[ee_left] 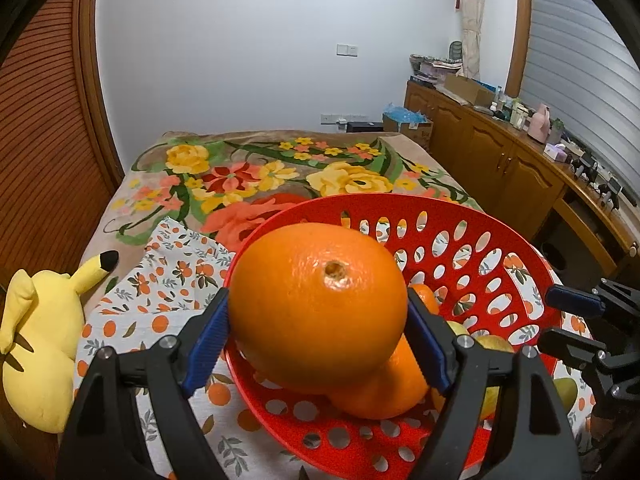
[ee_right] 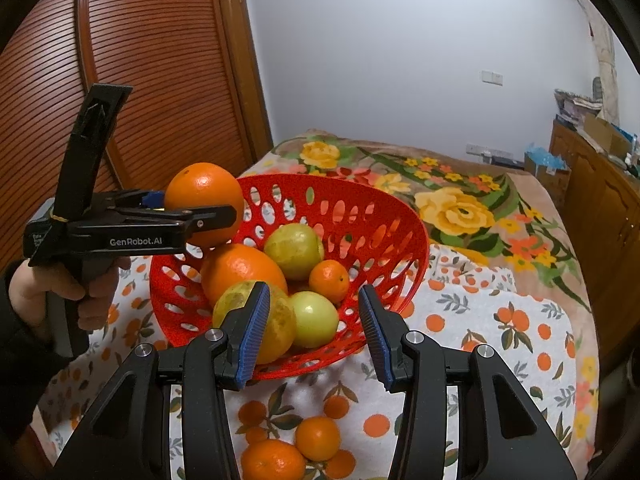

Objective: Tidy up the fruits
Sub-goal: 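Lower both fruits into the red basket and open both tools, then reach the right tool to the pale green pomelo while the left tool reaches a mandarin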

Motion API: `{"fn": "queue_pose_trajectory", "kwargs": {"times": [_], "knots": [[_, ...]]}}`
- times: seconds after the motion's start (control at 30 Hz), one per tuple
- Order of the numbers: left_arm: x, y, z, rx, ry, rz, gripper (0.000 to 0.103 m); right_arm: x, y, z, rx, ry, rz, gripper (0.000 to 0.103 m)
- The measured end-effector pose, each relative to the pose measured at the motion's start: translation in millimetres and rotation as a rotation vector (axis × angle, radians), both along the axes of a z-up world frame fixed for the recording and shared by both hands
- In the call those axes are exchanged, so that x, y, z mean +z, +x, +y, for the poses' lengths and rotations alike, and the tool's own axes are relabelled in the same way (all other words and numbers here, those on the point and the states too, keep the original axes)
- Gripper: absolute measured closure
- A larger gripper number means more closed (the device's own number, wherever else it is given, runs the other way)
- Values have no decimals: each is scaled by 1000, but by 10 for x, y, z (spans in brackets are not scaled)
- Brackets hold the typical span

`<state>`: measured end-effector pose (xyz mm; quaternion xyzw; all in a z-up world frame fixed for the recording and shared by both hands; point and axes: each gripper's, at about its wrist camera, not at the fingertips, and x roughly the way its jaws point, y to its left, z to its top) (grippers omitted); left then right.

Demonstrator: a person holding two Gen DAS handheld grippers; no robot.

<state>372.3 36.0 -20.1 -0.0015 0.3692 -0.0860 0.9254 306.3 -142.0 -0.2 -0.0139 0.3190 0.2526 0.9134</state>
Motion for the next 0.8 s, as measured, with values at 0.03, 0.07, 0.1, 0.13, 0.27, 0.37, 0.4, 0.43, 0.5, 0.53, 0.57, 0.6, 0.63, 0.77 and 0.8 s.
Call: {"fn": "queue_pose_trajectory", "kwargs": {"times": [0.03,0.07,0.1,0.13,0.27,0.37,0.4,0.43,0.5,0.53,0.57,0.6,0.63,0.77,0.8], "knots": [[3,8,2,-2,6,-1,21,1,-4,-5,-1,-1,0,56],[3,-2,-19,-4,18,-1,20,1,-8,-13,-3,0,0,56],[2,-8,-31,-5,24,-2,19,5,-14,-19,-3,0,1,56],[5,-23,-47,-5,26,-4,19,9,-22,-23,-4,1,0,56],[36,-109,-47,-4,7,-14,19,23,-65,-52,-10,8,-4,56],[113,-227,-66,-6,-8,-47,19,43,-118,-76,-17,10,-9,55],[143,-250,-68,-5,-10,-57,19,51,-140,-85,-18,12,-12,55],[177,-296,-75,-6,-17,-70,19,60,-165,-97,-21,14,-15,55],[223,-367,-88,-11,-26,-85,19,75,-208,-124,-26,19,-19,55],[253,-417,-105,-14,-29,-94,19,85,-236,-140,-29,22,-21,55],[267,-440,-102,-16,-31,-99,19,98,-266,-155,-31,25,-24,55],[294,-486,-118,-22,-33,-107,19,107,-290,-167,-34,26,-27,55],[313,-516,-127,-27,-34,-111,19,124,-311,-184,-37,28,-30,55],[391,-672,-204,-48,-35,-131,19,164,-428,-240,-52,32,-41,55],[408,-716,-233,-53,-36,-134,19,173,-468,-261,-57,33,-43,55]]}}
